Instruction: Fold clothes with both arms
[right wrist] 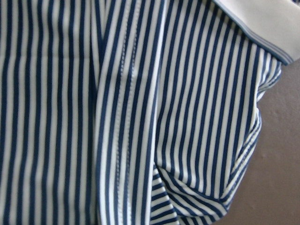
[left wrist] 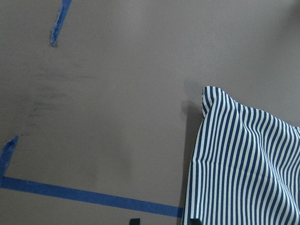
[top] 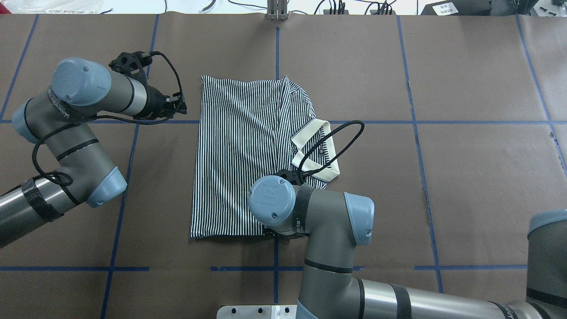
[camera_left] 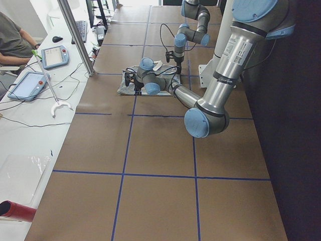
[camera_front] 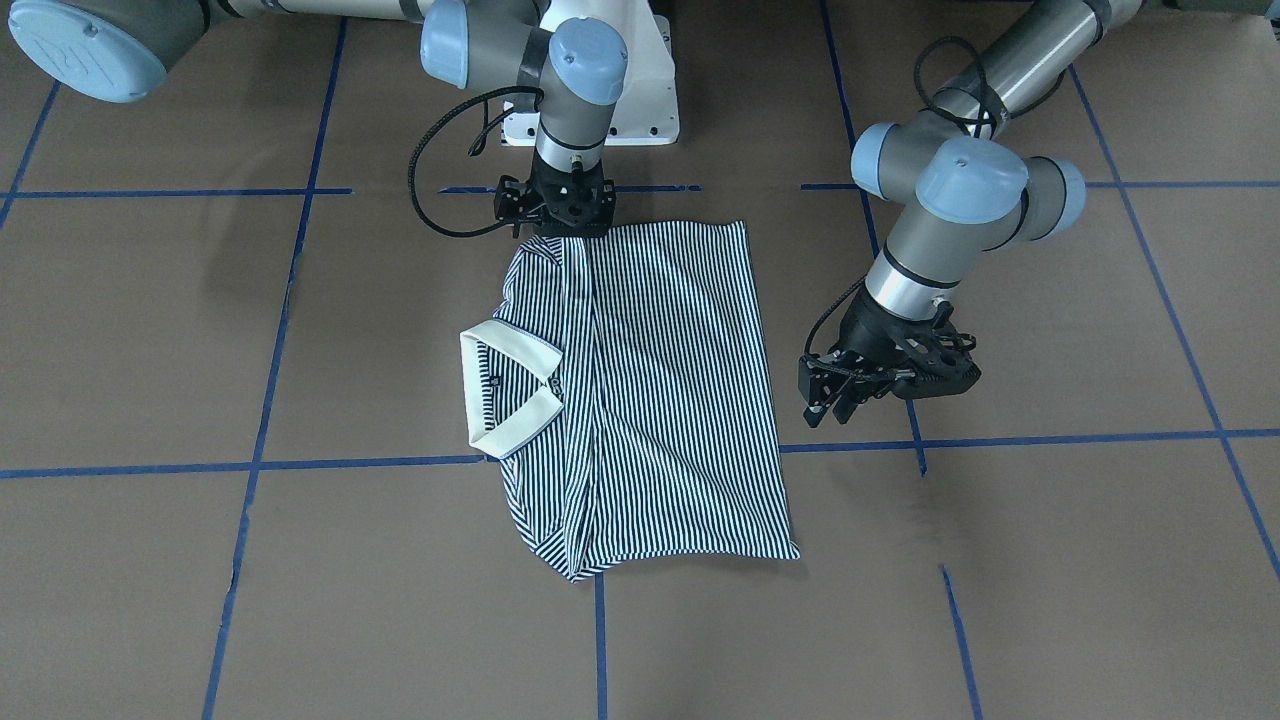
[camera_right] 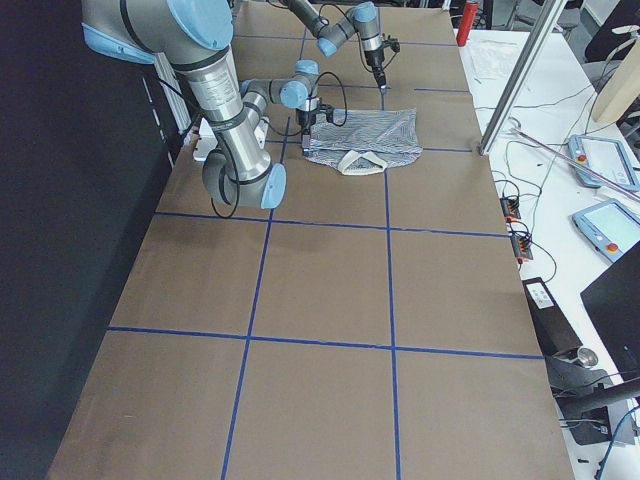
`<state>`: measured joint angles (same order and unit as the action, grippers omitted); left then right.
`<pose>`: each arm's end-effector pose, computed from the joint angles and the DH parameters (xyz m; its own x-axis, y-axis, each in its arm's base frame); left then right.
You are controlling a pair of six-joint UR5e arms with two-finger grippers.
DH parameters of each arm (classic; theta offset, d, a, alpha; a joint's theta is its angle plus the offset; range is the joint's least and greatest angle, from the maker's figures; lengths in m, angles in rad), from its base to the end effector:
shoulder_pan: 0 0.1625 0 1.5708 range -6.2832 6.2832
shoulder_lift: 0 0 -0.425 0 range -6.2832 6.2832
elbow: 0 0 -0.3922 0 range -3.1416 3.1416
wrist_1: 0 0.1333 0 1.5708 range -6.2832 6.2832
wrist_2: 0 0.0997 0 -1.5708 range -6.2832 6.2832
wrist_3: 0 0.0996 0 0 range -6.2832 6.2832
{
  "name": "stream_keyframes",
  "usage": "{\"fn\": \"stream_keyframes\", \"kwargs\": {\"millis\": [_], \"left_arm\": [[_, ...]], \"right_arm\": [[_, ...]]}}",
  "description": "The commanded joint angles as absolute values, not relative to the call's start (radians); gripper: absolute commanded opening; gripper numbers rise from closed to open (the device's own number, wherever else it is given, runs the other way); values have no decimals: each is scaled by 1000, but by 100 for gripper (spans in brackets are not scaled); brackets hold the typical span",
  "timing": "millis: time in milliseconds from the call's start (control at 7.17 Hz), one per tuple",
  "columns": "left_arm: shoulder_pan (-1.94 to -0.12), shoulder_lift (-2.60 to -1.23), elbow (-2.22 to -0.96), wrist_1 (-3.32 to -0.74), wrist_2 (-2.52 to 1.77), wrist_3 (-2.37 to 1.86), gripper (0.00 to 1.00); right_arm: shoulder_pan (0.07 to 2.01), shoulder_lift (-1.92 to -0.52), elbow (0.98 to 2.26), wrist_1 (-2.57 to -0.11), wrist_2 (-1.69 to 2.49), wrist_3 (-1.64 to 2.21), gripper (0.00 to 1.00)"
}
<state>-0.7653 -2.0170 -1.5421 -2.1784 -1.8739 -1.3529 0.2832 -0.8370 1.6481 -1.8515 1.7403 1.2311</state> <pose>0.4150 -0.5422 0.3510 0.4686 -0.1640 -0.8680 0.3850 0.9223 0.0335 -0.6303 -0.3048 0.2280 0.8454 -0.0960 0.5254 0.0935 0.9951 0.0314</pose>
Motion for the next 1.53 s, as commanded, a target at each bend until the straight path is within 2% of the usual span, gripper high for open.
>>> {"fn": "stream_keyframes", "kwargs": {"millis": [0, 279, 418, 558, 976, 1115, 1394], "left_arm": [[-765, -2016, -1549, -2177, -1879, -1354, 46], [-765, -2016, -1551, -2177, -1879, -1356, 46], [-765, -2016, -1555, -2177, -1879, -1367, 46], [-765, -2016, -1558, -2177, -1879, -1370, 46], [-765, -2016, -1572, -2168, -1881, -1370, 46], [-765, -2016, -1572, -2168, -1881, -1370, 46], [-765, -2000, -1589, -2166, -1888, -1370, 46]], "right_arm": [[311, -955, 1757, -1867, 1741, 1157, 100], [359, -1113, 1917, -1867, 1750, 1054, 100], [354, -1073, 1908, -1881, 1744, 1061, 100], [370, -1002, 1875, -1876, 1744, 1065, 100], [383, -783, 1628, -1779, 1740, 1097, 100], [383, -769, 1571, -1722, 1740, 1135, 100], [397, -767, 1554, -1723, 1740, 1129, 100]]}}
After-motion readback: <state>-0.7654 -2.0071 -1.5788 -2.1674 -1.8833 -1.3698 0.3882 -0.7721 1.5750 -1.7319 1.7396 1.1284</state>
